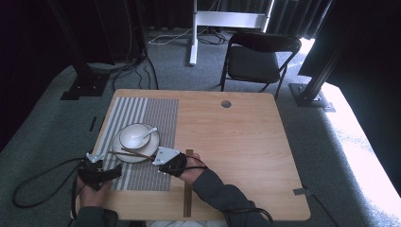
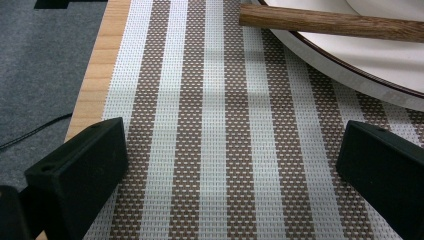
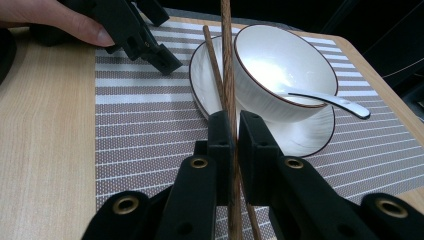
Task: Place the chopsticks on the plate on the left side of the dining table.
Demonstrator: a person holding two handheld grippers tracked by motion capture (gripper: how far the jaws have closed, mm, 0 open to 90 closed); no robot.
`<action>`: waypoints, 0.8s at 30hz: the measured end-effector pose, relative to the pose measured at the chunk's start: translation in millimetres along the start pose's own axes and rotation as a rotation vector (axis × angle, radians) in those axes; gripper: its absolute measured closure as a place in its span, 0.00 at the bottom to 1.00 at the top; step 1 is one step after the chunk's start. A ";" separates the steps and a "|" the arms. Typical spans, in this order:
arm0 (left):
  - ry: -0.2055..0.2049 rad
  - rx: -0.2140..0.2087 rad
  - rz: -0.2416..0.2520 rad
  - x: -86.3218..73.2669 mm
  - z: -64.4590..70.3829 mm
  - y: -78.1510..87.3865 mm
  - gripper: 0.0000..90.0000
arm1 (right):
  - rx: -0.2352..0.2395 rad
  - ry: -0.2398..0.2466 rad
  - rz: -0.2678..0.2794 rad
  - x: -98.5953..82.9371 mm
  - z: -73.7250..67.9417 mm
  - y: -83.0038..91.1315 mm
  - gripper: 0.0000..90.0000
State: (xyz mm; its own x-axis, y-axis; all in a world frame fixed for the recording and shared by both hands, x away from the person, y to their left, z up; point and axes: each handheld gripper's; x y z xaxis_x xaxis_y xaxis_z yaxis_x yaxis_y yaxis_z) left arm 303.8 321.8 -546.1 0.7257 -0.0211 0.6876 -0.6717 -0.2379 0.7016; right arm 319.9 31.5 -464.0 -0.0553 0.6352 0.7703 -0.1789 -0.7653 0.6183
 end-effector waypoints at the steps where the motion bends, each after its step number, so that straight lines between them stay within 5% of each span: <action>1: 0.000 0.000 0.000 0.0 0.0 0.0 0.00 | 0.000 0.000 0.000 0.0 0.0 0.0 0.94; 24: 0.000 0.000 0.000 0.0 0.0 0.0 0.00 | 0.046 0.025 -0.007 2.5 4.7 -10.2 0.94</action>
State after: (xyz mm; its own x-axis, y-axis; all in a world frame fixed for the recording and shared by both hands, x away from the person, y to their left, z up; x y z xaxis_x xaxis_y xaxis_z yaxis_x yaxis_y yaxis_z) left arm 303.8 321.8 -546.1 0.7260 -0.0212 0.6874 -0.6714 -0.2380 0.7018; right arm 326.2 40.4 -467.7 -0.0792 0.6429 0.7618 -0.1336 -0.7642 0.6310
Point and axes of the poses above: each handheld gripper's, and its own axes: y roughly backward along the jaws, x roughly out of its top, z roughly to its right, and after that the axes turned 14 degrees about x, right-handed
